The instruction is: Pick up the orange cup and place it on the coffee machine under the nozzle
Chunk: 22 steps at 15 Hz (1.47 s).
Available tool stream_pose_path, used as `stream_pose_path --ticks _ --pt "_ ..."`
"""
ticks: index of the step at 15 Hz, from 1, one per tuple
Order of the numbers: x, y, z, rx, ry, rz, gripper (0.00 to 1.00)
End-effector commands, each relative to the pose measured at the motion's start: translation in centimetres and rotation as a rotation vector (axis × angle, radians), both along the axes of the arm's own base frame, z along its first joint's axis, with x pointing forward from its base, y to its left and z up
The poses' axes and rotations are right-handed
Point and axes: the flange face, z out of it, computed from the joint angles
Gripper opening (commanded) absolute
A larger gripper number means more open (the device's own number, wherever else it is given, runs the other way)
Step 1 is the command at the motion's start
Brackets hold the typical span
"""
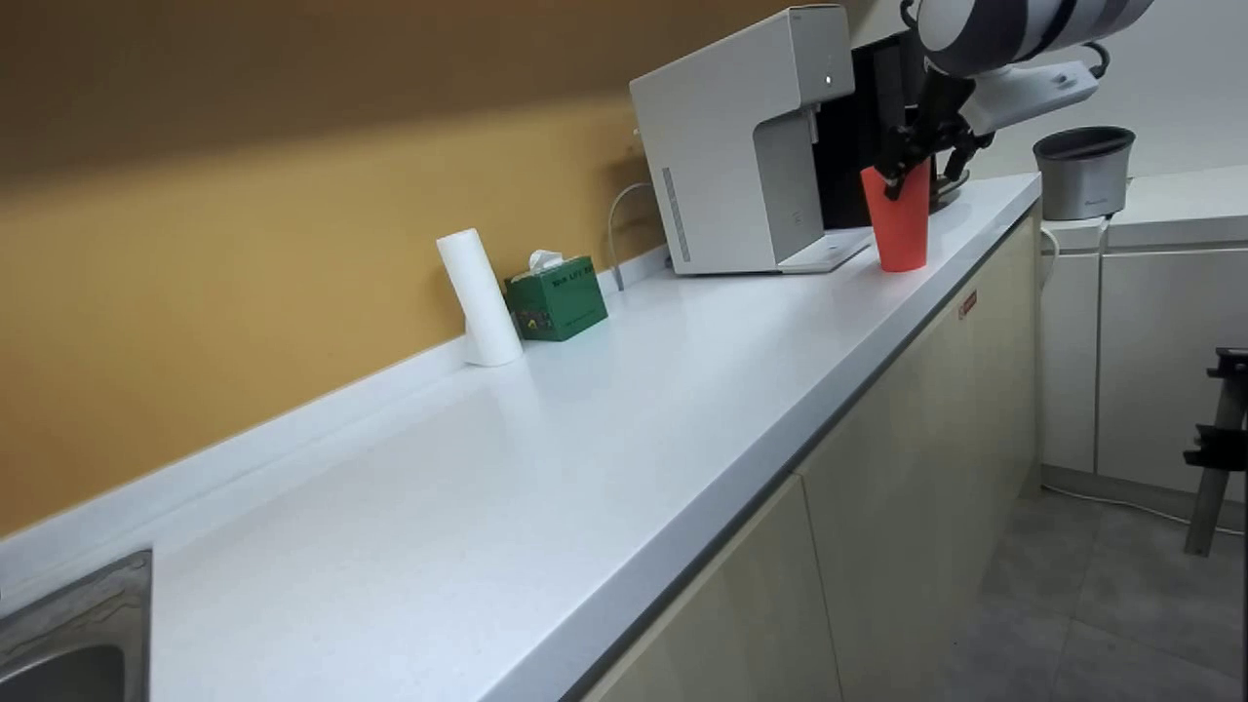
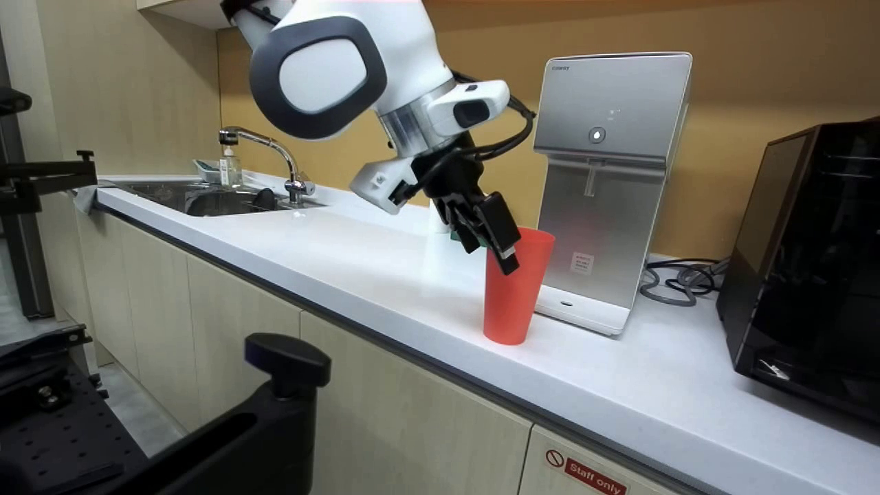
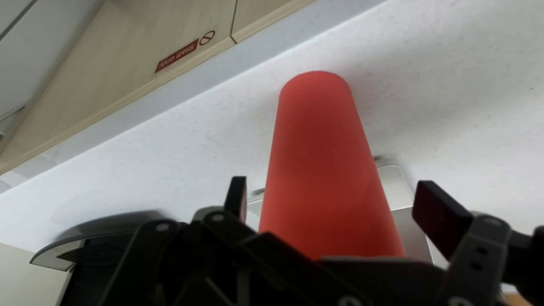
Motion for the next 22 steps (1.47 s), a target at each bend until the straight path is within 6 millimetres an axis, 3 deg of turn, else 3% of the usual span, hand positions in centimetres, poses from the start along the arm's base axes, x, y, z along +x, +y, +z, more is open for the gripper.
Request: stream_pose_path --ticks 1,8,14,15,20,21,22 --pt "1.2 0.4 -0.4 -0.008 -0.042 -0.024 1.0" --pt "0.8 -1.0 -2.5 -0.087 -0.076 -0.04 1.0" --pt "1.9 -0.4 -3.7 -0.109 -0.097 0.009 1.0" --pt "2.4 -1.0 -2.9 -0.117 -0.096 0.015 1.0" --pt "2.6 -2.7 -2.2 -0.141 -0.105 0.005 1.0" --pt "2.6 -3.0 -2.1 -0.143 -0.107 0.004 0.77" --pt "2.6 -3.1 -2.0 -0.145 -0.109 0.004 0.75"
